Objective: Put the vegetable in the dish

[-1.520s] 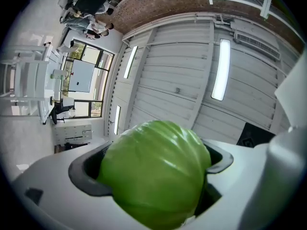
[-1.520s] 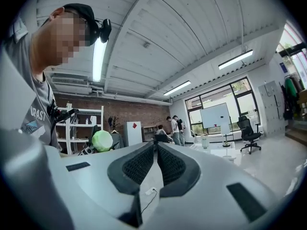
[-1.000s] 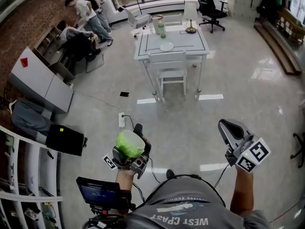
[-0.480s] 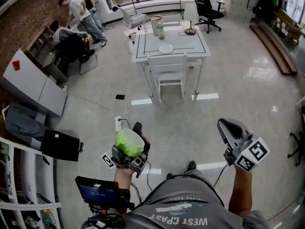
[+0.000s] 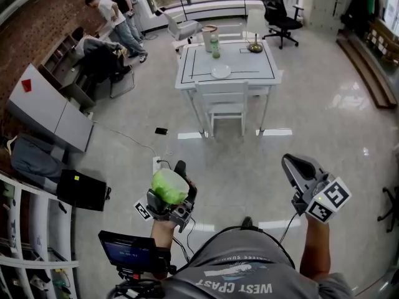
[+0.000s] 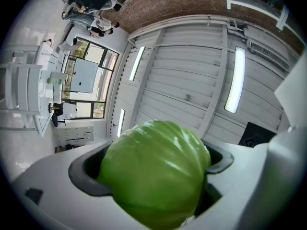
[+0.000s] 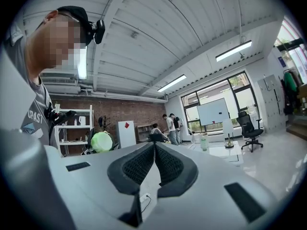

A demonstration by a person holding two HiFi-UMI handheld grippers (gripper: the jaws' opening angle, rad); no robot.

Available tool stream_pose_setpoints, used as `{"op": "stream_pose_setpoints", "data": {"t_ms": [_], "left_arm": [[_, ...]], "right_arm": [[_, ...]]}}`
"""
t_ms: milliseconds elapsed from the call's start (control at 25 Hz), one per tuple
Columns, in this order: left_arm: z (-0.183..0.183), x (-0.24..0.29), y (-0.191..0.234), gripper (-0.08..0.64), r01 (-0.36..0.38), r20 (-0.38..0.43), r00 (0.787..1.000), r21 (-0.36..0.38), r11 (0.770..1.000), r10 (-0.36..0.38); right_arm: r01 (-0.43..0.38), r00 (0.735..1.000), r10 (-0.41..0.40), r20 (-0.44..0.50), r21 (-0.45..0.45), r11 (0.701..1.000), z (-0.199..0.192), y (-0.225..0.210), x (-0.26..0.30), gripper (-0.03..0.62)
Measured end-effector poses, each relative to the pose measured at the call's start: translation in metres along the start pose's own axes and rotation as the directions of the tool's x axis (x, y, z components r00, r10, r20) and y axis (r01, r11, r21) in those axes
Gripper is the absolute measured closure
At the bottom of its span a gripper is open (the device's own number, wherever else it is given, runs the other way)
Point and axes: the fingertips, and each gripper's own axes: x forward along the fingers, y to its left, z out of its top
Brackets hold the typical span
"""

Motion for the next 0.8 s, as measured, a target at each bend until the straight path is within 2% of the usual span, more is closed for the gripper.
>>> {"op": "stream_pose_setpoints", "data": {"t_ms": [200, 360, 600, 800], "left_arm": [[-0.012, 0.020, 0.021, 0.011, 0.005, -0.001, 1.000, 0.020, 1.000, -0.005], [-0.009, 0.029, 0.037, 0.011, -0.005, -0.008, 1.000, 0.025, 1.000, 0.005], [0.025, 0.031, 0.069, 0.011, -0.024, -0.001, 1.000, -0.003, 1.000, 0.024], [0.066, 0.039, 0.084, 0.011, -0.027, -0.020, 0.999, -0.027, 0.999, 0.027]], "right_arm": [[-0.011, 1.000, 0.011, 0.004, 0.006, 1.000, 0.001, -0.037, -0.001, 0.583], [-0.016, 1.000, 0.016, -0.008, 0.028, 0.999, -0.006, -0.055, 0.006, 0.583], [0.024, 0.999, -0.022, -0.029, 0.063, 0.998, -0.014, -0.078, 0.038, 0.583], [0.032, 0.999, -0.031, -0.018, 0.048, 0.998, 0.003, -0.073, 0.079, 0.583]]}}
